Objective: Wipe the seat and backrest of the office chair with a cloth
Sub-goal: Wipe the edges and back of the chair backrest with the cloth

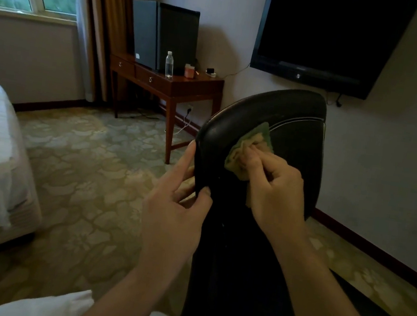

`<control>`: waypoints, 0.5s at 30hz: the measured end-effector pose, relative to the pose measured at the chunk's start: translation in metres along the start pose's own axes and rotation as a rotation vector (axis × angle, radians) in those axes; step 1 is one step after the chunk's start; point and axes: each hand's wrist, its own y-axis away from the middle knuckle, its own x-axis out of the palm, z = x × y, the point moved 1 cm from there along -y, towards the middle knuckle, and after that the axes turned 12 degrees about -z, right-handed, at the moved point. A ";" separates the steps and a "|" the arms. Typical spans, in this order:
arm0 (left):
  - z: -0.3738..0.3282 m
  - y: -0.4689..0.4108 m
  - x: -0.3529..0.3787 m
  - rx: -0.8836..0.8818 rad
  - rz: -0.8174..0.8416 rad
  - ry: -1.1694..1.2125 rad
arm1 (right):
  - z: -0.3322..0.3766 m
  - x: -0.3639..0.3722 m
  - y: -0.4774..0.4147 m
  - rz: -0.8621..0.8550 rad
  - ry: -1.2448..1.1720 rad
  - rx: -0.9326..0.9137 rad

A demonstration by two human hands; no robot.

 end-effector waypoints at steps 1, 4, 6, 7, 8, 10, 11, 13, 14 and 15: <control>0.000 0.000 0.000 0.003 -0.006 -0.004 | -0.003 0.000 0.003 0.013 0.004 -0.013; 0.000 0.001 0.000 0.007 -0.004 0.005 | -0.010 -0.002 0.001 0.037 0.048 -0.068; -0.001 -0.001 0.001 -0.002 0.004 0.016 | -0.011 -0.001 -0.008 0.025 0.068 -0.077; -0.001 -0.002 0.000 -0.003 0.005 0.018 | -0.010 0.000 -0.014 0.016 0.069 -0.069; -0.002 -0.002 0.000 -0.003 0.006 0.017 | -0.008 0.001 -0.020 0.013 0.059 -0.052; -0.002 -0.003 0.000 -0.007 0.006 0.016 | -0.004 0.004 -0.027 -0.001 0.040 -0.025; -0.002 -0.003 0.000 -0.009 0.005 0.013 | -0.002 0.005 -0.028 -0.012 0.037 -0.015; -0.002 -0.003 0.000 0.005 0.000 -0.001 | 0.000 0.005 -0.025 -0.030 0.029 -0.014; -0.001 -0.002 0.001 0.009 -0.001 -0.002 | 0.002 0.004 -0.021 -0.021 0.021 -0.024; -0.001 -0.002 0.001 0.005 -0.003 0.003 | 0.002 0.003 -0.016 0.001 0.011 -0.041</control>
